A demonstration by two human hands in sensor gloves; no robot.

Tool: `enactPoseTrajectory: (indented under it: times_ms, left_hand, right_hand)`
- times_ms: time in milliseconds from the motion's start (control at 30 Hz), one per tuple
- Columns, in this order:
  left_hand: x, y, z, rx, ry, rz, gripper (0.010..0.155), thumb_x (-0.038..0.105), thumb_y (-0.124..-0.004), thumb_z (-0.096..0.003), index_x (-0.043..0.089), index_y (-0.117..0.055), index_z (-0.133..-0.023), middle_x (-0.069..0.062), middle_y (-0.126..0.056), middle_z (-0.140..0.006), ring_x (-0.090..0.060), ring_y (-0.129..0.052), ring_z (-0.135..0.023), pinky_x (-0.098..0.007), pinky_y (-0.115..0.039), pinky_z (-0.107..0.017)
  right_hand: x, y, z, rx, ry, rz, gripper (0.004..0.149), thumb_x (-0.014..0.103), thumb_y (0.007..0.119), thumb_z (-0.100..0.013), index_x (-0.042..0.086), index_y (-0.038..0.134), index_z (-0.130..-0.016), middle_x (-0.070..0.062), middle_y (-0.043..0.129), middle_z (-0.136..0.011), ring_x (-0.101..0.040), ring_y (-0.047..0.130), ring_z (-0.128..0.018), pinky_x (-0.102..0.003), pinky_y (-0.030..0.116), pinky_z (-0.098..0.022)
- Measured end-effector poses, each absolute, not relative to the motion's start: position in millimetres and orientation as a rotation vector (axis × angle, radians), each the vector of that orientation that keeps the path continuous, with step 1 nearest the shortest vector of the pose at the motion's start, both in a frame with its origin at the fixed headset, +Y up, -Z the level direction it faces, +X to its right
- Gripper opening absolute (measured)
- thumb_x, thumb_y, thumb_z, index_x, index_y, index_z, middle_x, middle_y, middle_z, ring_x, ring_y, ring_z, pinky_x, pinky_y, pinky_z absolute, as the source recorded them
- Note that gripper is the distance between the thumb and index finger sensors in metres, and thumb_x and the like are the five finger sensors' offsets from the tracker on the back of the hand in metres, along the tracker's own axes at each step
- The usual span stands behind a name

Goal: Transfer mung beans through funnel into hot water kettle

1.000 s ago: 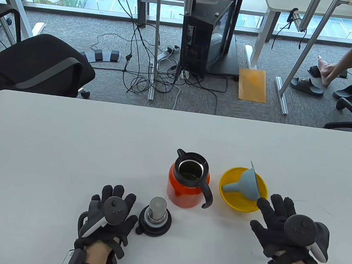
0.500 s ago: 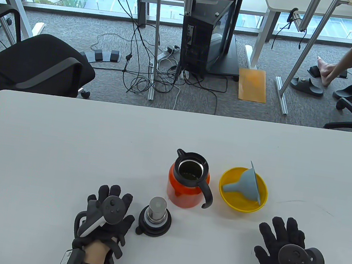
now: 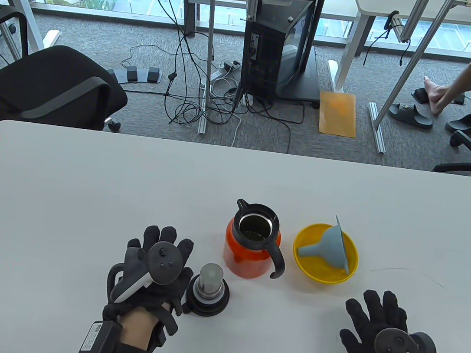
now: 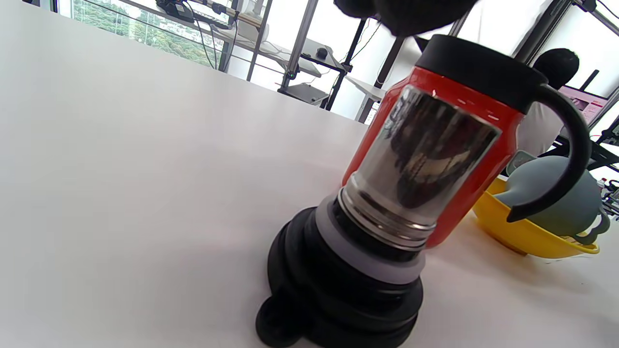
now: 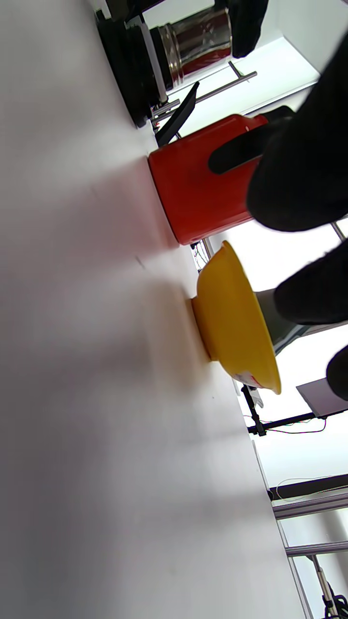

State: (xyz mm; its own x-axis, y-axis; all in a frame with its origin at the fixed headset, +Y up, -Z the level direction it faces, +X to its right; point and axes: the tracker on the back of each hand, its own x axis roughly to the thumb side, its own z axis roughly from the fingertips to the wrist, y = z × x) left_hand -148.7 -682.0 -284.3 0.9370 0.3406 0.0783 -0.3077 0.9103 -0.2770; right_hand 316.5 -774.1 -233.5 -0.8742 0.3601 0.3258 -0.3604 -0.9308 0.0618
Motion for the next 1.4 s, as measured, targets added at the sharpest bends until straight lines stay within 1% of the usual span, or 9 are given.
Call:
enactPoseTrajectory:
  times_ms: [167,467,700,767,867,1000,1133,1267,1400]
  left_hand:
    - [-118.6,-675.8,-288.0,-0.291,-0.17,0.295,0.068,0.049,-0.066,-0.0482,0.032,-0.039,-0.109,-0.004,-0.012,-0.116,-0.039,-0.002,-0.105,-0.067,-0.012,-0.072]
    - [-79.7,-694.8,-291.5,-0.351,-0.2,0.266,0.069,0.053,-0.067,-0.0467,0.03,-0.044,-0.108,-0.004,-0.018,-0.116,-0.038,-0.011,-0.107,-0.066,-0.021,-0.075]
    - [-75.5,-719.2,-294.5,-0.402,-0.187,0.299,0.072,0.053,-0.067,-0.0477,0.031,-0.031,-0.107,0.0,-0.018,-0.115,-0.038,-0.015,-0.107,-0.061,-0.032,-0.078]
    - [-78.1,-722.9,-296.1,-0.37,-0.2,0.332,0.071,0.052,-0.067,-0.048,0.032,-0.031,-0.106,0.0,-0.018,-0.115,-0.039,-0.023,-0.107,-0.056,-0.047,-0.078]
    - [-81.7,-723.7,-297.1,-0.38,-0.181,0.364,0.071,0.052,-0.07,-0.048,0.034,-0.032,-0.105,0.0,-0.019,-0.114,-0.039,-0.038,-0.107,-0.049,-0.066,-0.07]
    - [-84.4,-721.5,-299.2,-0.357,-0.17,0.351,0.069,0.046,-0.076,-0.0468,0.034,-0.037,-0.103,0.0,-0.029,-0.113,-0.037,-0.06,-0.1,-0.043,-0.082,-0.058]
    - [-92.1,-716.5,-300.6,-0.425,-0.178,0.478,0.066,0.042,-0.079,-0.0454,0.031,-0.045,-0.1,-0.003,-0.042,-0.11,-0.039,-0.067,-0.096,-0.046,-0.081,-0.063]
    - [-103.7,-705.7,-296.4,-0.457,-0.2,0.768,0.063,0.041,-0.081,-0.0452,0.028,-0.048,-0.098,-0.007,-0.046,-0.108,-0.041,-0.068,-0.094,-0.047,-0.081,-0.063]
    - [-103.7,-696.1,-290.1,-0.484,-0.284,1.028,0.062,0.041,-0.08,-0.0456,0.028,-0.048,-0.097,-0.01,-0.045,-0.108,-0.042,-0.067,-0.095,-0.048,-0.08,-0.064]
  right_hand:
    - [318.0,-773.5,-233.5,0.477,-0.015,2.701,0.073,0.041,0.077,-0.052,0.003,0.052,-0.109,-0.035,0.022,-0.106,-0.063,0.003,-0.088,-0.079,0.015,-0.053]
    - [319.9,-773.1,-232.8,0.481,-0.006,2.666,0.073,0.041,0.077,-0.052,0.002,0.052,-0.108,-0.036,0.022,-0.106,-0.063,0.003,-0.087,-0.079,0.016,-0.053]
    - [320.3,-772.9,-232.6,0.483,0.0,2.651,0.072,0.041,0.077,-0.052,0.002,0.053,-0.108,-0.036,0.022,-0.106,-0.064,0.003,-0.087,-0.079,0.016,-0.053]
    - [320.2,-773.4,-232.9,0.485,0.006,2.649,0.072,0.041,0.077,-0.052,0.001,0.053,-0.108,-0.036,0.022,-0.106,-0.064,0.003,-0.087,-0.079,0.017,-0.053]
    - [319.8,-775.0,-232.7,0.492,0.031,2.64,0.072,0.04,0.077,-0.052,0.001,0.053,-0.108,-0.036,0.021,-0.106,-0.064,0.003,-0.087,-0.079,0.017,-0.053]
    - [318.6,-774.6,-233.1,0.508,0.027,2.629,0.073,0.04,0.077,-0.052,0.002,0.052,-0.108,-0.035,0.021,-0.106,-0.064,0.003,-0.087,-0.079,0.017,-0.053]
    - [312.1,-770.9,-235.1,0.545,0.015,2.631,0.073,0.04,0.077,-0.052,0.002,0.051,-0.109,-0.033,0.021,-0.107,-0.064,0.004,-0.087,-0.079,0.017,-0.054]
    - [294.4,-755.7,-237.1,0.631,0.003,2.603,0.077,0.044,0.077,-0.052,0.004,0.046,-0.111,-0.032,0.021,-0.108,-0.064,0.005,-0.089,-0.079,0.019,-0.055]
    - [263.4,-737.3,-239.0,0.801,0.073,2.494,0.091,0.055,0.075,-0.052,0.009,0.026,-0.113,-0.033,0.015,-0.108,-0.065,0.007,-0.09,-0.081,0.022,-0.056]
